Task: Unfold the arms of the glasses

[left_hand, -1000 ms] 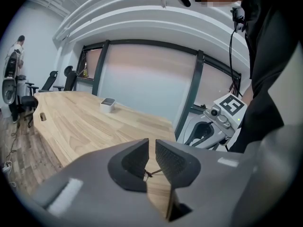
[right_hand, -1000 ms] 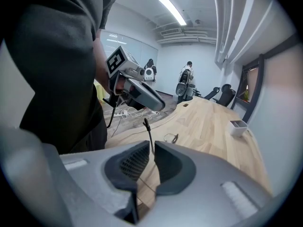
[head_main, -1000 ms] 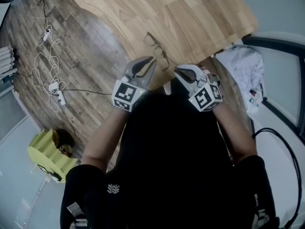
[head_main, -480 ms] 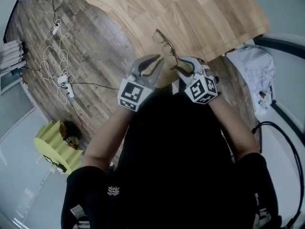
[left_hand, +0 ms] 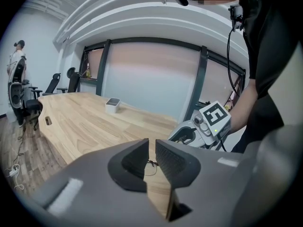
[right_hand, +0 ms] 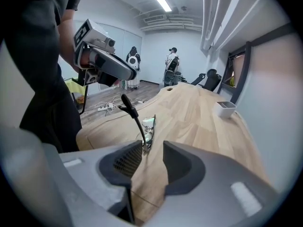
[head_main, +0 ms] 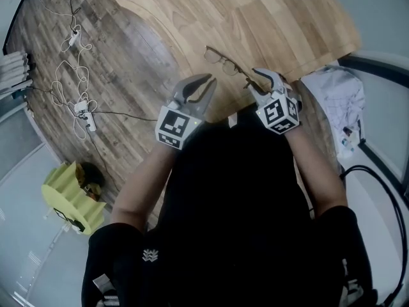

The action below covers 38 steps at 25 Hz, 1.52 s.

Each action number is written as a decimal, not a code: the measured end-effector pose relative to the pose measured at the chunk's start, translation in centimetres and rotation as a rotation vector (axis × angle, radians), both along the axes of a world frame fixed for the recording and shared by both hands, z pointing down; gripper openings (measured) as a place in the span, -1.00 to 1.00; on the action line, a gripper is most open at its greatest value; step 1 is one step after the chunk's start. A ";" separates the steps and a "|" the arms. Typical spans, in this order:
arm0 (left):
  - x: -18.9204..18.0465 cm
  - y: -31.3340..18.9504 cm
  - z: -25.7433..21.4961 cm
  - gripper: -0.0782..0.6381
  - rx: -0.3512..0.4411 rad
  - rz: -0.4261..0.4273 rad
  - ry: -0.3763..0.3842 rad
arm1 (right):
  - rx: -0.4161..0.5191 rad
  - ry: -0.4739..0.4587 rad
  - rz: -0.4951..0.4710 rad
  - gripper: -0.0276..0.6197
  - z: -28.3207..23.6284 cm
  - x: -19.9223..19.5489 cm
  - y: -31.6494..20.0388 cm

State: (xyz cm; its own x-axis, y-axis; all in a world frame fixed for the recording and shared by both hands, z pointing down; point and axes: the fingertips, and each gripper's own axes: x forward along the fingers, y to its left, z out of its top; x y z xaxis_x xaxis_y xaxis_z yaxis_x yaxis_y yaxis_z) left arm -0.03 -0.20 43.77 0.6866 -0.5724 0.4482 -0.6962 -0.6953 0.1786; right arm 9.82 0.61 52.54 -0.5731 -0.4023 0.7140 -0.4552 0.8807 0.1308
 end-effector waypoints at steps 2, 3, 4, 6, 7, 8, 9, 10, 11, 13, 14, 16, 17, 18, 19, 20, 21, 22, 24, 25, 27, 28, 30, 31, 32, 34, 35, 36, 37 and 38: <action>0.1 -0.6 -0.3 -0.64 0.007 -0.006 0.000 | 0.008 0.015 0.009 -0.52 0.0 1.0 -1.4; 0.0 -0.9 -0.4 -0.64 0.010 -0.010 -0.001 | 0.013 0.020 0.016 -0.52 0.0 1.5 -2.3; 0.0 -1.2 -0.4 -0.64 0.011 -0.015 -0.003 | 0.018 0.023 0.025 -0.52 0.1 2.0 -3.2; 0.0 -1.8 -0.4 -0.64 0.011 -0.026 -0.010 | 0.030 0.028 0.044 -0.52 0.0 3.1 -5.4; -0.1 -2.1 -0.4 -0.64 0.009 -0.031 -0.013 | 0.038 0.030 0.055 -0.52 0.0 3.6 -6.5; -0.1 -2.3 -0.3 -0.64 0.006 -0.034 -0.016 | 0.049 0.031 0.068 -0.52 -0.2 4.1 -7.8; -0.1 -2.6 -0.2 -0.64 0.004 -0.037 -0.019 | 0.064 0.029 0.084 -0.52 -0.5 4.6 -9.1; -0.1 -2.8 0.0 -0.64 0.001 -0.039 -0.022 | 0.078 0.025 0.103 -0.52 -0.8 5.0 -10.4; -0.2 -3.1 0.1 -0.64 -0.002 -0.043 -0.027 | 0.088 0.019 0.121 -0.52 -1.0 5.3 -11.4; -0.5 -3.6 0.4 -0.64 -0.006 -0.056 -0.042 | 0.084 0.010 0.138 -0.52 -1.0 5.6 -12.4; -0.7 -4.0 0.5 -0.64 -0.007 -0.065 -0.051 | 0.070 0.010 0.133 -0.52 -0.8 5.4 -12.3; -0.7 -4.8 0.9 -0.64 -0.010 -0.078 -0.074 | 0.035 0.017 0.105 -0.52 0.0 4.9 -11.0; -0.6 -5.2 1.3 -0.64 -0.014 -0.078 -0.091 | 0.018 0.017 0.094 -0.52 0.5 4.6 -10.1; -0.5 -5.7 1.8 -0.64 -0.020 -0.077 -0.112 | 0.003 0.009 0.087 -0.52 0.8 4.3 -9.3; -0.5 -6.3 2.3 -0.64 -0.025 -0.079 -0.133 | -0.012 -0.005 0.081 -0.52 0.9 3.8 -8.4; -0.4 -6.9 2.8 -0.64 -0.030 -0.081 -0.146 | -0.024 -0.019 0.070 -0.52 0.8 3.1 -7.4; -0.2 -7.5 3.2 -0.64 -0.033 -0.079 -0.150 | -0.032 -0.030 0.051 -0.52 0.5 2.3 -6.5; 0.0 -8.0 3.6 -0.64 -0.037 -0.069 -0.150 | -0.037 -0.040 0.028 -0.52 0.2 1.5 -5.5; 0.6 -8.7 4.9 -0.64 -0.048 -0.033 -0.160 | -0.050 -0.059 -0.007 -0.52 -0.3 0.1 -4.0; 1.0 -8.9 5.7 -0.64 -0.054 -0.011 -0.172 | -0.060 -0.067 -0.015 -0.52 -0.4 -0.4 -3.5; 1.6 -9.1 7.5 -0.63 -0.070 0.045 -0.205 | -0.072 -0.073 -0.021 -0.52 -0.2 -1.0 -3.0; 1.9 -9.1 8.5 -0.61 -0.080 0.079 -0.219 | -0.073 -0.071 -0.023 -0.52 -0.1 -1.2 -2.9; 2.6 -9.2 10.3 -0.61 -0.093 0.148 -0.235 | -0.067 -0.051 -0.034 -0.52 0.2 -1.3 -3.0; 2.9 -9.2 11.1 -0.61 -0.095 0.176 -0.244 | -0.060 -0.039 -0.041 -0.52 0.2 -1.3 -3.0; 3.1 -9.3 11.7 -0.61 -0.092 0.201 -0.257 | -0.053 -0.032 -0.043 -0.52 0.2 -1.2 -3.1; 3.5 -9.4 12.5 -0.61 -0.081 0.248 -0.285 | -0.045 -0.030 -0.027 -0.52 0.4 -0.7 -3.4; 3.8 -9.4 12.7 -0.61 -0.077 0.272 -0.297 | -0.045 -0.029 -0.015 -0.52 0.5 -0.3 -3.6; 4.1 -9.4 13.0 -0.61 -0.076 0.294 -0.308 | -0.049 -0.024 -0.003 -0.52 0.7 0.0 -3.7; 4.4 -9.3 13.3 -0.61 -0.077 0.315 -0.316 | -0.055 -0.019 0.008 -0.52 0.7 0.2 -3.9; 4.7 -9.2 13.6 -0.61 -0.081 0.330 -0.320 | -0.059 -0.016 0.017 -0.52 0.7 0.4 -4.0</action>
State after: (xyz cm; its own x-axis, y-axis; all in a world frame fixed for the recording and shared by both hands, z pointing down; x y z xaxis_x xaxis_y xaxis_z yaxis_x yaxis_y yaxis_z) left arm 4.65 -9.37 57.34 0.6458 -0.3012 0.7015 -0.4690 -0.8816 0.0532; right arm 10.25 -3.34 53.26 -0.5779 -0.3690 0.7279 -0.4714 0.8790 0.0714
